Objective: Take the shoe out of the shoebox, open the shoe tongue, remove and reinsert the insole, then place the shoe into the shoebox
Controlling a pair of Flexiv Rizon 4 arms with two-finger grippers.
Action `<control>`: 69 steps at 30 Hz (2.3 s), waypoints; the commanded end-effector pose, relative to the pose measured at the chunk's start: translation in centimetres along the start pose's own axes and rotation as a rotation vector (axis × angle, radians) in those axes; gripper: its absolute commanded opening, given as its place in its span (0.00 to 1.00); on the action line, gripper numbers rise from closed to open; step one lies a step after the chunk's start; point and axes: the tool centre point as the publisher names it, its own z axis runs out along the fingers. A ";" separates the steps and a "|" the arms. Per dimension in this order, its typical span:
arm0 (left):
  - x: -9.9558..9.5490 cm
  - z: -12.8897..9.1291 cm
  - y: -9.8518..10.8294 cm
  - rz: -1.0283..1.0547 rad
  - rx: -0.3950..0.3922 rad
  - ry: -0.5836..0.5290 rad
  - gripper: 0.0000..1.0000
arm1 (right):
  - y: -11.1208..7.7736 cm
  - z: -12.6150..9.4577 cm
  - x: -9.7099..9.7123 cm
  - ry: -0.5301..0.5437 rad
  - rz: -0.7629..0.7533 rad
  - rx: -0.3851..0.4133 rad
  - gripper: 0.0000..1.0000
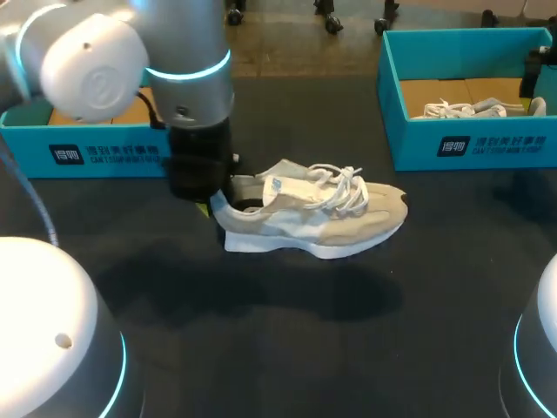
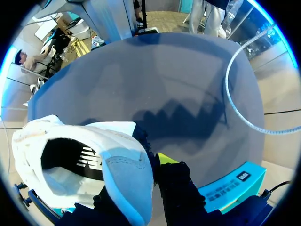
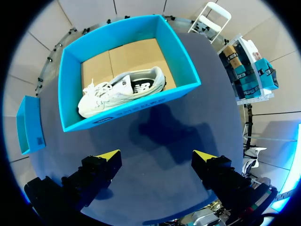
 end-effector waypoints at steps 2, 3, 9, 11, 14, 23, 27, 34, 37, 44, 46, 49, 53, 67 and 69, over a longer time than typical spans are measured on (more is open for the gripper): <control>-0.3 -0.3 0.3 0.001 0.010 0.004 0.00 | 0.0 0.0 0.0 0.001 0.001 -0.002 1.00; -0.3 -0.3 0.3 0.001 0.010 0.004 0.00 | 0.0 0.0 0.0 0.001 0.001 -0.002 1.00; -1.0 1.3 0.5 0.011 0.007 0.008 0.00 | 0.0 0.0 0.0 0.001 0.001 -0.002 1.00; -1.4 3.4 0.8 -0.001 0.011 0.033 0.00 | 0.0 0.0 0.0 0.001 0.001 -0.002 1.00; -1.8 5.2 0.5 -0.016 0.060 0.016 0.00 | 0.0 0.0 0.0 0.001 0.001 -0.002 1.00; -2.8 7.3 -0.8 0.029 0.052 0.071 0.00 | 0.0 0.0 0.0 0.001 0.001 -0.002 1.00; -2.7 7.2 -1.1 0.033 0.054 0.053 0.00 | 0.0 0.0 0.0 0.001 0.001 -0.002 1.00; -2.7 7.2 -1.1 0.033 0.054 0.053 0.00 | 0.0 0.0 0.0 0.001 0.001 -0.002 1.00; -3.4 7.8 -1.2 0.039 0.061 0.034 0.00 | 0.0 0.0 0.0 0.001 0.001 -0.002 1.00; -4.5 10.1 -1.9 0.038 0.033 0.095 0.00 | 0.0 0.0 0.0 0.001 0.001 -0.002 1.00; -4.5 10.7 -1.9 0.028 0.034 0.108 0.00 | 0.0 0.0 0.0 0.001 0.001 -0.002 1.00; -4.4 11.4 -1.7 0.013 0.035 0.129 0.00 | 0.0 0.0 0.0 0.001 0.001 -0.002 1.00; -4.6 12.5 -1.4 0.004 0.039 0.153 0.00 | 0.0 0.0 0.0 0.001 0.001 -0.002 1.00; -5.1 14.7 -1.0 -0.005 -0.008 0.210 0.00 | 0.0 0.0 0.0 0.001 0.001 -0.002 1.00; -5.1 14.7 -1.0 -0.004 -0.006 0.208 0.00 | 0.0 0.0 0.0 0.001 0.001 -0.002 1.00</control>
